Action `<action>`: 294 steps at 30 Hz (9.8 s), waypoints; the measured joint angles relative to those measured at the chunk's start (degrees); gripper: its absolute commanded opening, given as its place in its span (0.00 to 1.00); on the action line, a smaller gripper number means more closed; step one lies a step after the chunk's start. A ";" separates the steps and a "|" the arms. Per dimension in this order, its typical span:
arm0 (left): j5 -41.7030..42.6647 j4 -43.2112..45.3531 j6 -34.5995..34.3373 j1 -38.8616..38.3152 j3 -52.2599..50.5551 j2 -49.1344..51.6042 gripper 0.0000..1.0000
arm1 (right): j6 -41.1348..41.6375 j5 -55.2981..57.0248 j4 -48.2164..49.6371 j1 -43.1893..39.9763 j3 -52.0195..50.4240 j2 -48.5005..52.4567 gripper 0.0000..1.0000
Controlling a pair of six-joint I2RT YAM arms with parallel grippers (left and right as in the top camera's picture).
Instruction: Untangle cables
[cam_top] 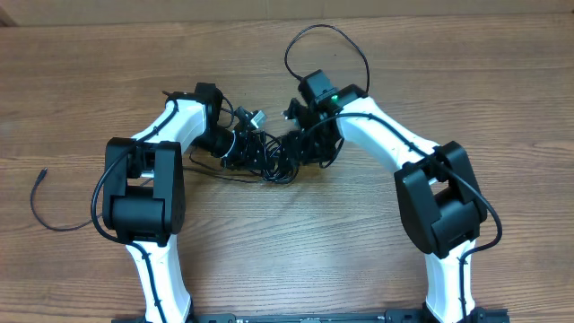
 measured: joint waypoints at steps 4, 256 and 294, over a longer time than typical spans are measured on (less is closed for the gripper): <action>0.22 -0.02 0.00 0.00 -0.02 0.00 0.11 | 0.35 0.50 3.15 1.16 -2.29 0.00 0.40; -16.37 5.40 -25.59 -0.98 0.09 -0.02 0.13 | -15.06 15.21 1.84 0.83 -2.43 -0.94 0.45; -16.20 6.88 -27.47 -1.62 0.02 -0.02 0.06 | 4.13 19.47 -19.76 0.57 -0.33 2.97 0.27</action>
